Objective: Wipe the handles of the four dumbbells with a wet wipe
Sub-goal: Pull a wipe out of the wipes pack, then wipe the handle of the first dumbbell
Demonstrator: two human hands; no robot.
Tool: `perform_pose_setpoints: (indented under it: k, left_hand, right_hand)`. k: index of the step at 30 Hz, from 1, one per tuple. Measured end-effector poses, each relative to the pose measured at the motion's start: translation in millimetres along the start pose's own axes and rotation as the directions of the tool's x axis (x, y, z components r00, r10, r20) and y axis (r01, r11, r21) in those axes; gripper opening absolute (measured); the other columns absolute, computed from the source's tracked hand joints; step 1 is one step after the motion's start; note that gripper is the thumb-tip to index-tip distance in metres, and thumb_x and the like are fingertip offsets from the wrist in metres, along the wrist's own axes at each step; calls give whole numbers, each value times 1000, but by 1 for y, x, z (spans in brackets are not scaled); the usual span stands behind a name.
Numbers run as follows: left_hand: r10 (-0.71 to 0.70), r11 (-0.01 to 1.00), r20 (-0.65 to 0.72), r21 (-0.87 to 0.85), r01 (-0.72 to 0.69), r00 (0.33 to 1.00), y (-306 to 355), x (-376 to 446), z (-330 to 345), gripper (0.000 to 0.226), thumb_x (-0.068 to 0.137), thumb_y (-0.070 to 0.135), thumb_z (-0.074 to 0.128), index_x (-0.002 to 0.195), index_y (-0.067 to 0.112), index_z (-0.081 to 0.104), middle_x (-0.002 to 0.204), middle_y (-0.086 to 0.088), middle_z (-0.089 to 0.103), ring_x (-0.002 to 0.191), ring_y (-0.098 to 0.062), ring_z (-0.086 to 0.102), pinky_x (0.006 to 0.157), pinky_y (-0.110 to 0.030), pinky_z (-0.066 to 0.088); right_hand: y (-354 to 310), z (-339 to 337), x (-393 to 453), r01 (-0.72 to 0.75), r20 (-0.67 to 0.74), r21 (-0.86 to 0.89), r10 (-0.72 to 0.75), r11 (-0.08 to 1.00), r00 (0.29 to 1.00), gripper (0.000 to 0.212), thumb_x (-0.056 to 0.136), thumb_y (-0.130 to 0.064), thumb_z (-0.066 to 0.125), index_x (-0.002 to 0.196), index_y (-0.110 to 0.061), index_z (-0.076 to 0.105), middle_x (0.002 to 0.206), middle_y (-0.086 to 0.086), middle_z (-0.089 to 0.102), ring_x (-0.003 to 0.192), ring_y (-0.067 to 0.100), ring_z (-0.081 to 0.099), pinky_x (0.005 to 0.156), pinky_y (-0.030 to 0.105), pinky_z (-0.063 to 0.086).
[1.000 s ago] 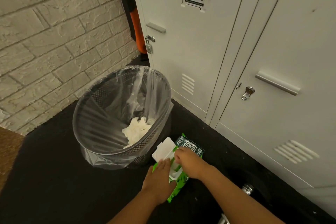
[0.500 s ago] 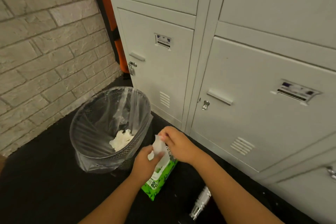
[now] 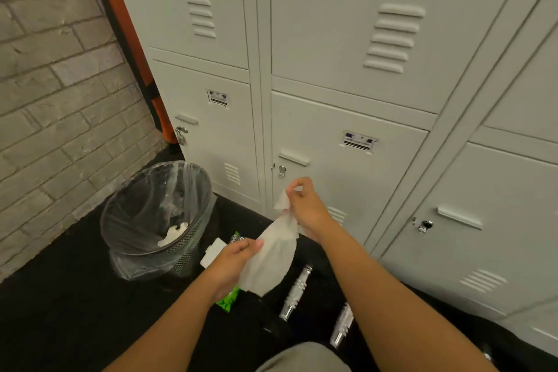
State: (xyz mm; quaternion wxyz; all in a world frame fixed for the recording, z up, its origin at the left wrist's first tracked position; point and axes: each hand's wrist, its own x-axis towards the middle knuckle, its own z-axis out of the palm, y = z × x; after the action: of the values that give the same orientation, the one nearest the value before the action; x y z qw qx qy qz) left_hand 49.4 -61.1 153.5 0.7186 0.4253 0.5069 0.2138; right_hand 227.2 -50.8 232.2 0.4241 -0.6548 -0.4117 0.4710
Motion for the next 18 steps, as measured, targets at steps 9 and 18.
perform_pose_setpoints:
  k: [9,18]
  left_hand:
    - [-53,886,-65,-464,17,996,28,-14,66,43,99,25,45,132,-2,49,115,-22,62,98,-30,65,72,-38,58]
    - [-71,919,-45,-391,48,996,30,15,96,40,102,29,40,123,-2,55,112,-22,65,93,-28,65,74,-34,52]
  right_hand:
    - [17,-29,-67,117,335,-297,-11,948,942,51,75,-27,77,121,-22,55,117,1,44,99,11,46,78,19,44]
    - [72,-32,-41,163,85,-397,-141,903,986,40,89,-19,60,129,-15,56,121,6,64,106,16,60,93,20,46]
